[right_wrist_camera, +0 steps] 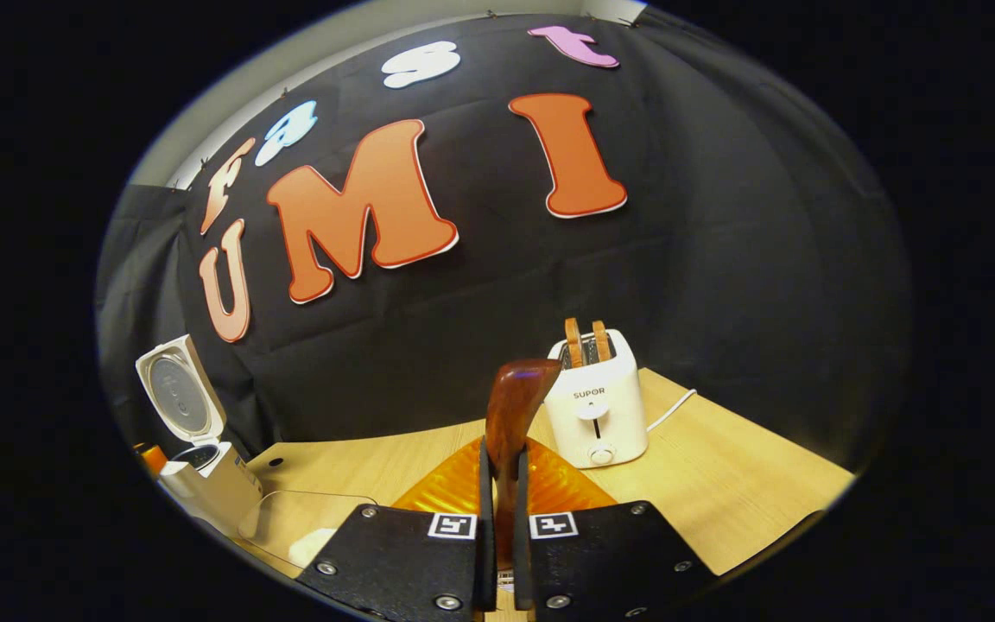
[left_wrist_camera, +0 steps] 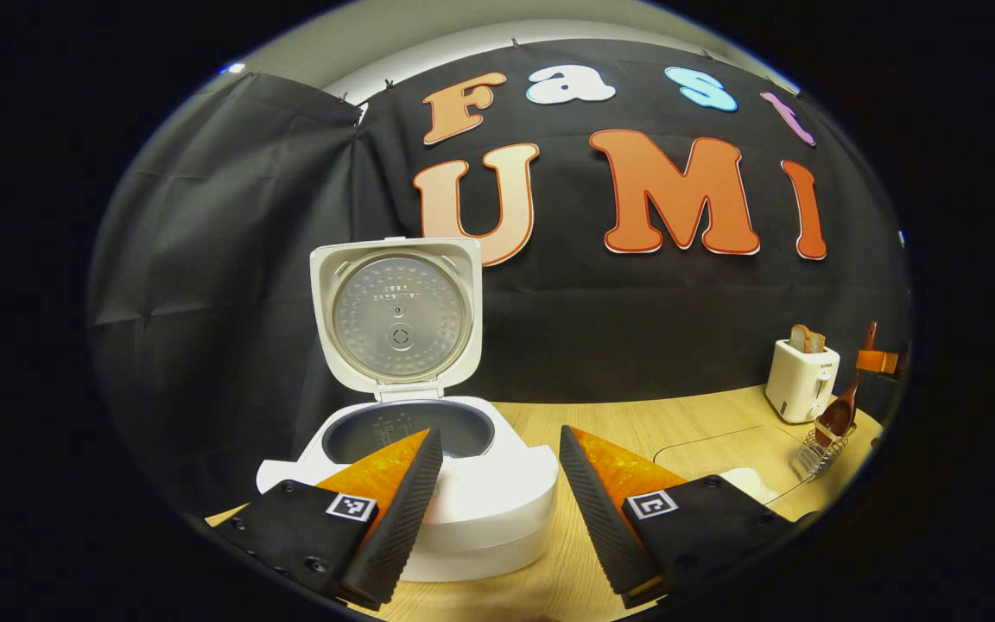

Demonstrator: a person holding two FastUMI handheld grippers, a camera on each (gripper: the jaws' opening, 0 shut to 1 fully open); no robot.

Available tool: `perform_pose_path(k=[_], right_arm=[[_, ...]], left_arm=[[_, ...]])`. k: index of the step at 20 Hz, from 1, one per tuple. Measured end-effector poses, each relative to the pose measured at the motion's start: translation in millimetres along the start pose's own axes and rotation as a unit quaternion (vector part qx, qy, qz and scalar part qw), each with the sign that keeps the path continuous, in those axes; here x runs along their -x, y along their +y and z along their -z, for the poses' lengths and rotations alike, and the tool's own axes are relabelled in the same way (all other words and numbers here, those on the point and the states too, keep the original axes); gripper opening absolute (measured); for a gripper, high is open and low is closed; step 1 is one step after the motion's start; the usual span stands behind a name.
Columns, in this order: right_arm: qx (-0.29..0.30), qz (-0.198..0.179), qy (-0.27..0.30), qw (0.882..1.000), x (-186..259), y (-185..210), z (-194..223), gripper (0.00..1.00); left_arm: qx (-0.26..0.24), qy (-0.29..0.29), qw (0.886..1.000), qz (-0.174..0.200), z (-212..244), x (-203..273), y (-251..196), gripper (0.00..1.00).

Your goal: Close the left gripper, press the button to open the rice cooker; take a wooden spoon from the chopstick holder with the right hand, scoop a spoonful of rice and pour it into the rice cooker, then put the wooden spoon back into the chopstick holder.

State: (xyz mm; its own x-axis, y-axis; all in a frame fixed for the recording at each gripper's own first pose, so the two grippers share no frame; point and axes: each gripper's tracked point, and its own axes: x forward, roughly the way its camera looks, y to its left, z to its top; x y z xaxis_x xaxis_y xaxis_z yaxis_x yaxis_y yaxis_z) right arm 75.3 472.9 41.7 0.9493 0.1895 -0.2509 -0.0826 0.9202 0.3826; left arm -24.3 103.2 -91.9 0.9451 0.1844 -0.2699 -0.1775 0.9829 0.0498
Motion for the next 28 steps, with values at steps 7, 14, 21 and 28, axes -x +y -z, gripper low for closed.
perform_pose_path(k=[7,14,21,28], right_arm=[[-0.069,0.014,0.023,0.997,-2.1,-0.7,13.4,0.08],[-0.103,0.019,0.023,0.994,-4.4,-7.8,13.6,0.13],[-0.073,0.04,-0.001,0.997,5.2,-29.0,-1.7,0.47],[-0.03,0.055,-0.064,0.996,37.9,-46.6,-49.8,0.77]], left_arm=[[0.004,-0.002,1.0,-0.005,-5.7,-1.0,-0.3,0.9],[0.007,-0.008,1.0,0.0,-8.1,0.9,-5.7,0.9],[0.022,-0.02,1.0,-0.001,-26.8,-7.1,1.5,0.9],[0.018,-0.035,0.999,0.002,-68.9,-20.2,26.3,0.9]])
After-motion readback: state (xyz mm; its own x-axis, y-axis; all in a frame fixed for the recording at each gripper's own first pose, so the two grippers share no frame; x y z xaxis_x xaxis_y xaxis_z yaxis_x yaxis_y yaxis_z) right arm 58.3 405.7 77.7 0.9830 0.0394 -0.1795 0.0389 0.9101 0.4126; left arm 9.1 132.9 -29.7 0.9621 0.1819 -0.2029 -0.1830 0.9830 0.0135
